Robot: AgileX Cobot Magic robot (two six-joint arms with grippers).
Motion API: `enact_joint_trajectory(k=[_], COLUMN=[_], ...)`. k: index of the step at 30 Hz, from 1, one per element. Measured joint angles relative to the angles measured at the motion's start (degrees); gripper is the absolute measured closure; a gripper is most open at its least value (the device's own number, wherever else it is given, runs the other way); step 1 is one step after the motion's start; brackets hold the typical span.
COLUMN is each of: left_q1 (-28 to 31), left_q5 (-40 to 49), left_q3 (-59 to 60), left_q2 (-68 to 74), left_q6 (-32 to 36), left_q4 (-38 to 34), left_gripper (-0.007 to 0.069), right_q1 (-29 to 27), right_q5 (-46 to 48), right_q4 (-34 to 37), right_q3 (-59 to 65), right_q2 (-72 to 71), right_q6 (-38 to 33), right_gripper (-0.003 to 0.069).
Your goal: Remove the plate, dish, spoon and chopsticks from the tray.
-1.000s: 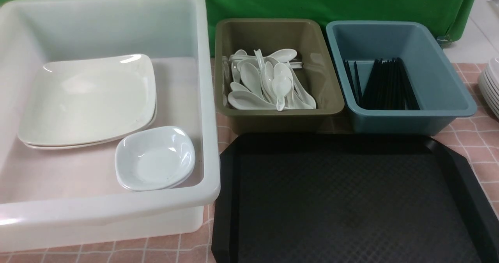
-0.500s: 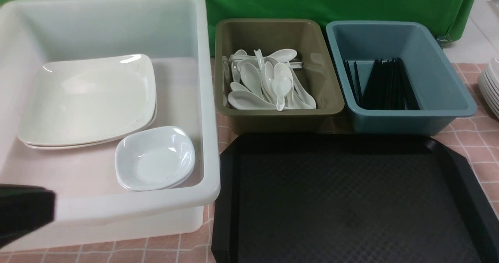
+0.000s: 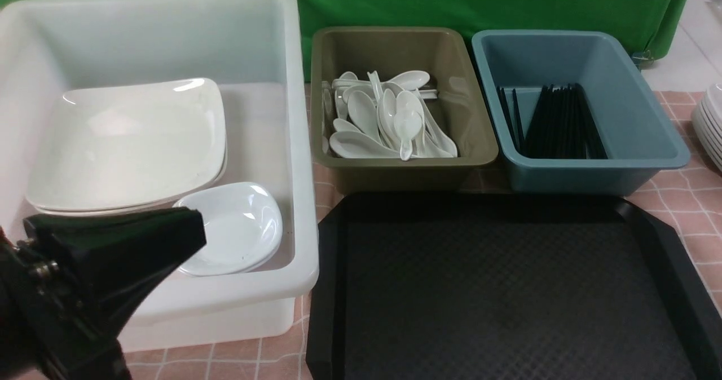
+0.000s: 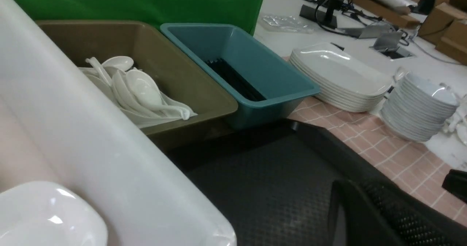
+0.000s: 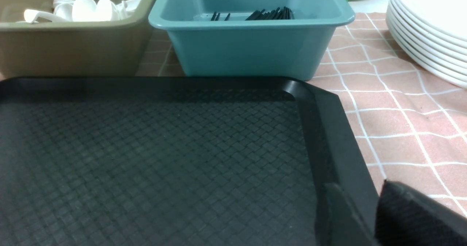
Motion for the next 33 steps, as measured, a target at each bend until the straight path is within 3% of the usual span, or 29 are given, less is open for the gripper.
enact_joint_trajectory(k=[11,16,18,24,27,33], left_q1=[1.9,11.1,17.5,29.9,33.8,36.0], left_q5=[-0.5,-4.1,-7.9,-11.9,-12.2,-10.4], left_q3=[0.7,5.0,9.5,21.7,27.2,31.9], left_q2=[-0.4,-3.1,-5.1,-15.5,-22.5,-31.1], left_q6=[0.9,7.8,11.3,12.0,9.6,7.9], left_q4=[5.0,-0.6,-2.6,-2.7,-1.9,-1.0], left_gripper=[0.0604,0.0604,0.0604,0.0604,0.0604,0.0604], right_q1=[0.0,0.0,0.0,0.0,0.0,0.0], right_q5=[0.0,0.0,0.0,0.0,0.0,0.0], right_q4=[0.0,0.0,0.0,0.0,0.0,0.0], right_q3=[0.0,0.0,0.0,0.0,0.0,0.0], right_q2=[0.0,0.0,0.0,0.0,0.0,0.0], right_q6=[0.0,0.1,0.1,0.1,0.0,0.1], right_gripper=[0.0419,0.0419,0.0419,0.0419,0.0419,0.0419])
